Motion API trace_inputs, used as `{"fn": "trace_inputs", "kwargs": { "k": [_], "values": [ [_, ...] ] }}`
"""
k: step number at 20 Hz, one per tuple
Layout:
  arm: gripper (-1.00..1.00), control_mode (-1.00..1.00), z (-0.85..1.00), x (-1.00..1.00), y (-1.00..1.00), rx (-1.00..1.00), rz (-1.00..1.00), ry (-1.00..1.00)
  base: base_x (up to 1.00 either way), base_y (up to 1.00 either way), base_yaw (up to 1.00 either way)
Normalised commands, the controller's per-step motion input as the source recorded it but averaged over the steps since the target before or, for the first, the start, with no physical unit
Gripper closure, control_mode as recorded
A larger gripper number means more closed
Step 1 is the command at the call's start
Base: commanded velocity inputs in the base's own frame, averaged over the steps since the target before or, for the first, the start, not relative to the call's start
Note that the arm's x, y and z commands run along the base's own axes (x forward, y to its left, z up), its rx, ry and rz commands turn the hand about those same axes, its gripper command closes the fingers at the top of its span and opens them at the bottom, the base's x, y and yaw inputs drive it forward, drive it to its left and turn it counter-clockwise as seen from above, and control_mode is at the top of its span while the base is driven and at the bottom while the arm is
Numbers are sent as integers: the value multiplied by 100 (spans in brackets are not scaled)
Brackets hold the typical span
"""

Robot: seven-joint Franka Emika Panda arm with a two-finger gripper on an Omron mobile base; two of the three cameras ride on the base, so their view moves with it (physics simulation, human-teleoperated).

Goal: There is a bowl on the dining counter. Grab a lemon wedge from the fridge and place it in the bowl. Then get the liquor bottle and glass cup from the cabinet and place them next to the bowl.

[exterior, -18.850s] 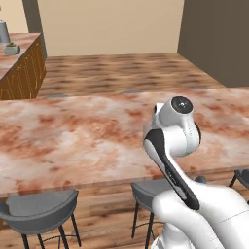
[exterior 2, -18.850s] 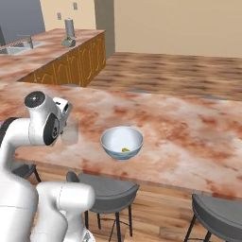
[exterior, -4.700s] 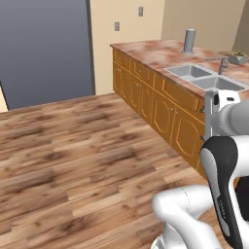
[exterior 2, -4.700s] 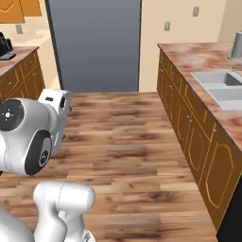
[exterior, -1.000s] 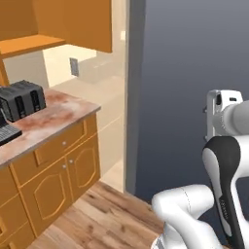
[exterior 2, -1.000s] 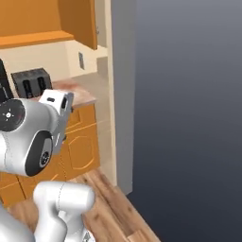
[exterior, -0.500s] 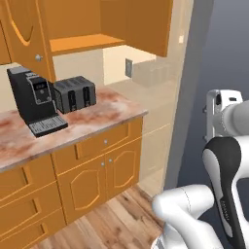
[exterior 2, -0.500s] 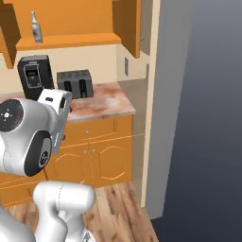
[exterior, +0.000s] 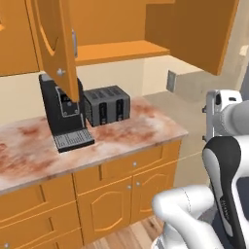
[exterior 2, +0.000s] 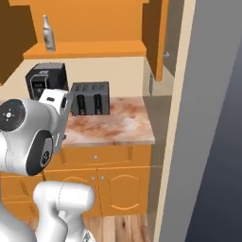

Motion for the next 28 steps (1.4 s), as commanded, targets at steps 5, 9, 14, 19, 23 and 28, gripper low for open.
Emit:
{"fn": "trace_inputs", "kwargs": {
  "k": [5, 9, 14, 19, 23, 28],
  "values": [
    [-100, 100, 0, 0, 0, 0, 0, 0, 95, -38, 36],
    [-100, 100, 0, 0, 0, 0, 0, 0, 58, -14, 19],
    [-100, 100, 0, 0, 0, 0, 0, 0, 4, 0, 13],
    [-100, 100, 0, 0, 0, 0, 0, 0, 22, 13, 0],
    [-100, 100, 0, 0, 0, 0, 0, 0, 6, 73, -1],
    [-100, 100, 0, 0, 0, 0, 0, 0, 21, 70, -1]
  ]
}}
